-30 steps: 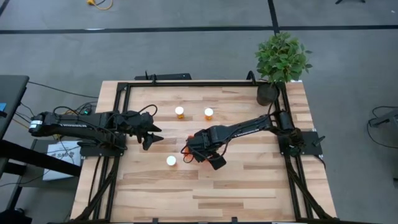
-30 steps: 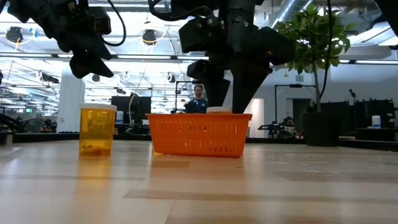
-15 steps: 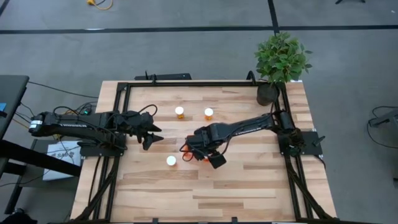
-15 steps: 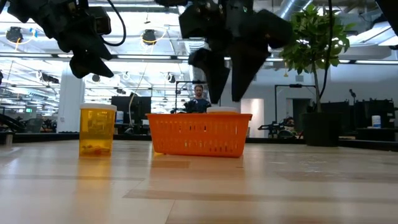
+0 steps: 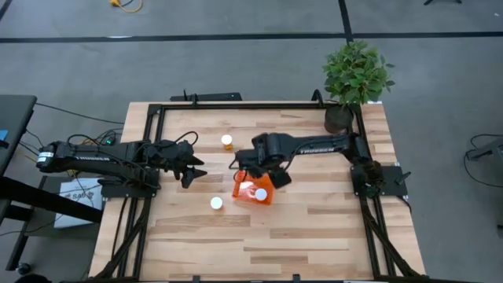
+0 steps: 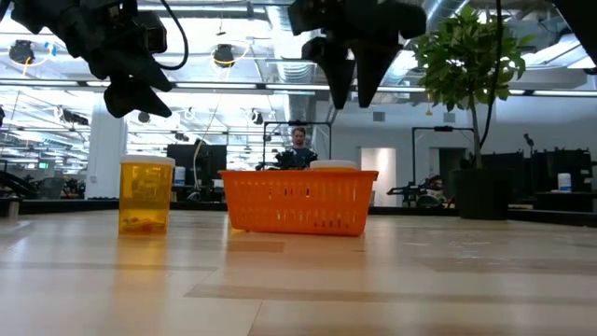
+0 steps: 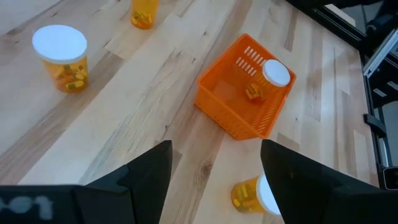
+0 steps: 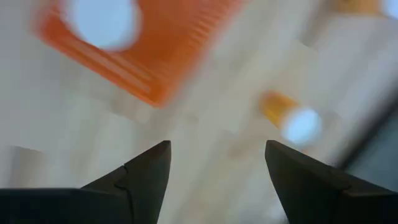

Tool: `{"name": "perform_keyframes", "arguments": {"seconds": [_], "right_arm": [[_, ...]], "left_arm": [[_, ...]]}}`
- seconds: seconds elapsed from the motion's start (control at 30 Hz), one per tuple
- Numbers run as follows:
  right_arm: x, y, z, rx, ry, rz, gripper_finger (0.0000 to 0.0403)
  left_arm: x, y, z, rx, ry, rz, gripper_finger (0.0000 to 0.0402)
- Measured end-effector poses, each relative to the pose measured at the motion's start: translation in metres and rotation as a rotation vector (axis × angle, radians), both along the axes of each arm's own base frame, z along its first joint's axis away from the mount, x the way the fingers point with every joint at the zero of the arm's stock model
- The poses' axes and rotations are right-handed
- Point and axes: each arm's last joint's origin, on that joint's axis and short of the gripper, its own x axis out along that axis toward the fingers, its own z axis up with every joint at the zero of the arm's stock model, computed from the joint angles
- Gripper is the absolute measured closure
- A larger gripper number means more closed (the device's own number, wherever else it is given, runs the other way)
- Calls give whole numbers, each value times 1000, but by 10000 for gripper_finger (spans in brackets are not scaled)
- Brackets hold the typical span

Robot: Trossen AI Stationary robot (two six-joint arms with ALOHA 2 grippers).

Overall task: Pick and place pill bottles into a basket
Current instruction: Put the top right orange pill bottle into the orange bin

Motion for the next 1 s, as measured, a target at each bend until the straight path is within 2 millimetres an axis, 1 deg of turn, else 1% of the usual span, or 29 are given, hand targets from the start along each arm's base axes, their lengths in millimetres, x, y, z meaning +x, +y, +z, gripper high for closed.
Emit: {"name": "perform_keyframes", "arguments": {"seconds": [0.1,0.2,0.3,0.4,0.43,0.5,0.57,0.7,0.87,1.0], "right_arm": [[0,-18,9,-142,-19,-37,147],[0,-36,12,-255,-31,-83,147],[-1,-52,13,-308,-63,-196,147],[1,-65,13,-304,-143,-349,147],[2,-69,13,-295,-175,-400,147],[4,-74,13,-234,-205,-439,147],[7,-80,12,-129,-213,-429,147],[7,-93,11,10,-206,-384,147],[4,-113,10,135,-187,-301,147],[0,-135,6,195,-198,-295,147]], "left_arm": [[0,0,0,0,0,0,166],[0,0,0,1,0,0,166],[0,0,0,4,2,-3,166],[0,0,0,7,3,-10,166],[0,0,0,7,3,-19,166],[0,-1,0,0,2,-33,166],[0,-1,0,-7,2,-45,166],[0,-1,0,-15,2,-48,166],[0,-1,0,-13,2,-34,166],[0,-1,0,-16,2,-22,166]]}}
